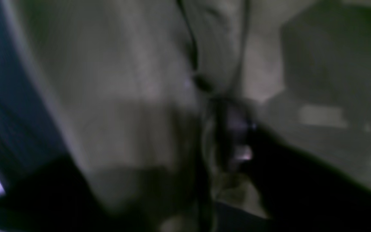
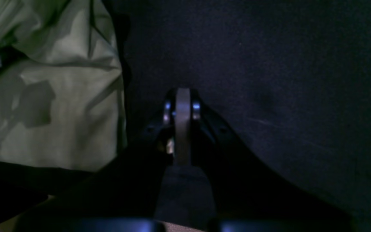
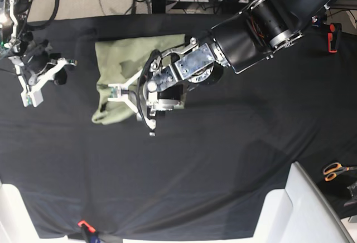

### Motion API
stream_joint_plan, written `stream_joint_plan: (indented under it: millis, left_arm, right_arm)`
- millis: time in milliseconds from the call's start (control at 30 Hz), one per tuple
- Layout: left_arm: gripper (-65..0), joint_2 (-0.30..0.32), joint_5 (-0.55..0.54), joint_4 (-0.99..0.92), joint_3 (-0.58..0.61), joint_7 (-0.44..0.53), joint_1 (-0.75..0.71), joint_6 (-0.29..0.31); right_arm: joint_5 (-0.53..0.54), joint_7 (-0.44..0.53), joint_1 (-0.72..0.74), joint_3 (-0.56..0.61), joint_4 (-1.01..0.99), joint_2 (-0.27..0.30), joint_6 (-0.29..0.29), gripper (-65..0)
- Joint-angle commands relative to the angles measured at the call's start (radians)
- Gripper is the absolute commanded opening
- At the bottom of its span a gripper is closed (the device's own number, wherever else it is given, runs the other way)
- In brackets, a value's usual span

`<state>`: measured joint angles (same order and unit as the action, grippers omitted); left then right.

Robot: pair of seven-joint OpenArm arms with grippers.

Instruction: Fold the T-shirt properly

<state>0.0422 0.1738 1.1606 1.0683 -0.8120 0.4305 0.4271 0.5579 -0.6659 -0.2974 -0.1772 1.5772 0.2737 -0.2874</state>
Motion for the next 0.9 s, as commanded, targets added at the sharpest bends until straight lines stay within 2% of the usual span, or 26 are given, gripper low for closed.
stream_joint_plan:
  millis: [0, 33, 67, 233, 400, 500, 567, 600, 633, 667, 700, 767, 867]
  left_arm:
    - [-14.6, -0.008, 0.005, 0.017, -0.023, 0.004, 0.038, -0.004]
    - [-5.8, -0.008, 0.005, 0.019, -0.032, 0.004, 0.047, -0.004]
    - [0.0, -0.008, 0.005, 0.02, -0.038, 0.004, 0.052, -0.004]
    - [0.0, -0.005, 0.005, 0.083, -0.073, 0.003, 0.09, -0.004]
    - [0.0, 0.035, 0.003, 0.255, -0.171, -0.007, 0.101, -0.001]
    - [0.0, 0.089, -0.004, 0.387, -0.319, -0.071, 0.032, -0.001]
    - [0.0, 0.126, -0.003, 0.5, -0.442, -0.089, -0.066, -0.001]
    - [-12.3, 0.153, -0.004, 0.572, -0.521, -0.089, -0.147, -0.001]
    - [-28.5, 0.172, 0.002, 0.638, -0.598, -0.088, -0.229, -0.001]
    - [-48.7, 0.184, 0.003, 0.707, -0.678, -0.08, -0.316, -0.001]
    - [-65.0, 0.189, 0.003, 0.763, -0.75, -0.06, -0.411, -0.003]
    - [-65.0, 0.187, 0.005, 0.803, -0.893, 0.006, -0.586, -0.004]
    - [-65.0, 0.183, 0.007, 0.79, -1.072, 0.176, -0.839, -0.004]
  right_arm:
    - [0.012, 0.016, 0.005, -0.006, 0.015, 0.014, -0.006, -65.0]
    - [0.012, 0.016, 0.005, -0.006, 0.013, 0.014, -0.006, -65.0]
    - [0.012, 0.016, 0.004, -0.006, 0.013, 0.014, -0.006, -65.0]
    - [0.012, 0.016, -0.009, -0.002, 0.012, 0.014, -0.006, -65.0]
    - [0.011, 0.016, -0.026, -0.003, 0.012, 0.016, -0.006, -65.0]
    - [0.011, 0.024, -0.066, -0.015, 0.021, 0.019, -0.006, -65.0]
    - [0.009, 0.041, -0.104, -0.078, 0.05, 0.019, -0.008, -65.0]
    - [0.009, 0.065, -0.133, -0.106, 0.07, 0.014, -0.008, -65.0]
    - [0.009, 0.091, -0.167, -0.12, 0.091, 0.017, -0.008, -65.0]
    - [0.009, 0.12, -0.204, -0.121, 0.119, 0.019, -0.008, -65.0]
    - [0.001, 0.14, -0.25, -0.126, 0.153, 0.02, -0.008, -65.0]
    - [-0.071, 0.154, -0.326, -0.129, 0.229, 0.023, -0.008, -65.0]
    - [-0.259, 0.151, -0.435, -0.12, 0.337, 0.009, -0.008, -65.0]
